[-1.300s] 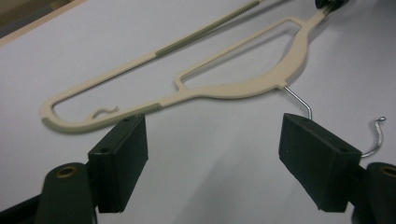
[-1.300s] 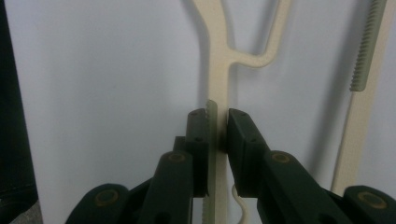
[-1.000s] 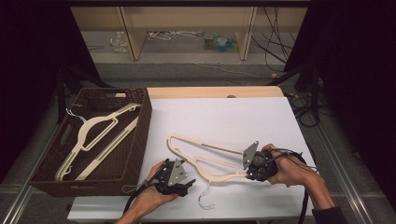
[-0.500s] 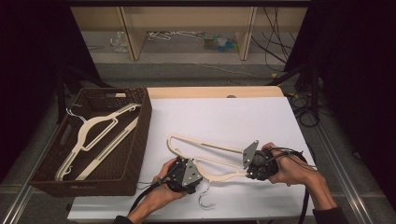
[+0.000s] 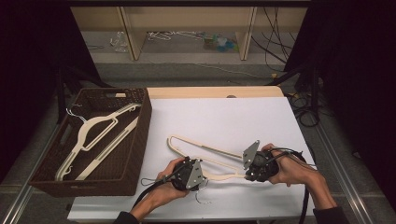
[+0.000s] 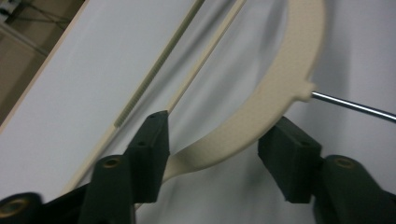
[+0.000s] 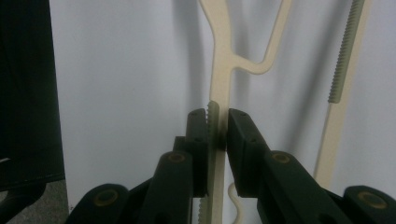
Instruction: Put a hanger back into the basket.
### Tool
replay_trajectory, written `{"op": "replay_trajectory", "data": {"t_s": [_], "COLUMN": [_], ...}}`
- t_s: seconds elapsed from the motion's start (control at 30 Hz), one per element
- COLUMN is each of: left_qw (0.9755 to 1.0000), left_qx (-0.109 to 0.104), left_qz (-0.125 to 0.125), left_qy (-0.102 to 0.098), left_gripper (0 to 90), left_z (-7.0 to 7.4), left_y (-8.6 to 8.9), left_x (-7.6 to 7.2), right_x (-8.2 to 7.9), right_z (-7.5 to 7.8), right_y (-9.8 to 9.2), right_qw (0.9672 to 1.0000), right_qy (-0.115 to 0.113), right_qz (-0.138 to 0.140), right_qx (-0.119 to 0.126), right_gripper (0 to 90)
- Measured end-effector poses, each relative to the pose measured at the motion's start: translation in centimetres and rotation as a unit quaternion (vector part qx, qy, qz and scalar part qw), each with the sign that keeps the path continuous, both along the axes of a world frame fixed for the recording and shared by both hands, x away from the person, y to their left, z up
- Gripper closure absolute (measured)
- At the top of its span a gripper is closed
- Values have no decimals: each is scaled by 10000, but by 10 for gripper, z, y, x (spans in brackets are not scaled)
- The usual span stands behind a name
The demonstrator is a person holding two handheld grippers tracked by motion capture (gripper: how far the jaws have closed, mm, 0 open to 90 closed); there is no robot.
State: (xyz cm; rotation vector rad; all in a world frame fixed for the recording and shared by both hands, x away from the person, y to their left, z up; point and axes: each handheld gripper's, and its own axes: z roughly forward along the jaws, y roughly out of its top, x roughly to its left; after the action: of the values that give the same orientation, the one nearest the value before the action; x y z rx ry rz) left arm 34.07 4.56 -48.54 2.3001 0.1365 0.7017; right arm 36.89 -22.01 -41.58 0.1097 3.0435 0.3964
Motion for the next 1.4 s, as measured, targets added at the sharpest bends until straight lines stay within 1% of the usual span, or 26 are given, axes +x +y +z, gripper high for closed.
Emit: {"op": "replay_trajectory", "data": {"t_s": [0.03,0.07,0.1,0.13,0.17,0.2,0.23,0.3,0.33,0.37,0.47,0.5,0.53,0.57,0.63,0.67,0.73,0.8,0.9,0.93,1.03,1.1,1.17,1.23,1.3,1.4], "left_qw": [9999,9997,9993,9993,9988,9977,9966,9916,9916,9896,9862,9862,9847,9850,9819,9808,9777,9771,9825,9854,9873,9897,9922,9931,9949,9940], "left_qx": [-10,-71,-90,-90,15,116,204,486,486,526,460,460,501,427,535,582,569,592,230,65,10,-27,-212,-500,-639,-1009], "left_qz": [-81,-249,-357,-357,-466,-598,-729,-989,-989,-1084,-1242,-1242,-1279,-1293,-1346,-1456,-1587,-1551,-1359,-1200,-1048,-892,-711,-563,-378,-110], "left_qy": [58,-47,-27,-27,-140,-294,-325,-682,-682,-788,-997,-997,-1077,-1061,-1220,-1163,-1255,-1328,-1250,-1205,-1196,-1122,-1000,-902,-681,-409], "left_gripper": [516,547,579,601,601,640,658,720,739,739,795,805,805,813,831,831,842,850,857,858,858,858,858,858,858,858], "left_z": [2,6,8,8,10,11,12,15,15,17,27,27,29,30,34,35,39,45,57,64,76,85,93,102,111,124], "left_y": [0,1,0,0,0,-1,-3,-8,-8,-8,-8,-8,-8,-9,-9,-10,-13,-13,-11,-8,-3,1,5,9,16,29], "left_x": [0,0,0,0,0,-1,-2,-4,-4,-5,-5,-5,-4,-5,-4,-3,0,1,4,5,7,8,9,11,13,14], "right_x": [1,1,2,2,3,3,3,3,3,3,1,1,1,0,-2,-2,-5,-7,-11,-12,-15,-16,-18,-20,-22,-25], "right_z": [-3,-4,-5,-5,-6,-5,-5,-7,-7,-7,0,1,1,3,11,11,17,23,29,31,36,39,42,45,46,48], "right_y": [-2,-3,-4,-4,-5,-5,-5,-7,-7,-8,-13,-14,-14,-16,-20,-20,-22,-25,-30,-32,-38,-40,-40,-38,-35,-29], "right_qw": [9999,9999,9998,9998,9991,9987,9984,9984,9984,9982,9978,9977,9977,9977,9971,9971,9964,9956,9947,9940,9902,9878,9854,9836,9826,9786], "right_qy": [93,112,147,147,295,340,388,432,432,483,399,380,380,329,180,180,72,-23,-202,-264,-503,-576,-653,-690,-751,-983], "right_qz": [-1,-34,-18,-18,29,32,58,8,8,-46,-119,-123,-123,-149,-284,-284,-350,-427,-493,-515,-650,-669,-672,-688,-669,-720], "right_qx": [48,84,131,131,311,388,418,371,371,362,521,549,549,577,684,684,770,839,877,930,1133,1284,1419,1519,1562,1659], "right_gripper": [797,798,900,900,900,900,900,874,874,851,786,767,767,745,649,649,605,584,559,547,511,493,470,441,411,362]}}
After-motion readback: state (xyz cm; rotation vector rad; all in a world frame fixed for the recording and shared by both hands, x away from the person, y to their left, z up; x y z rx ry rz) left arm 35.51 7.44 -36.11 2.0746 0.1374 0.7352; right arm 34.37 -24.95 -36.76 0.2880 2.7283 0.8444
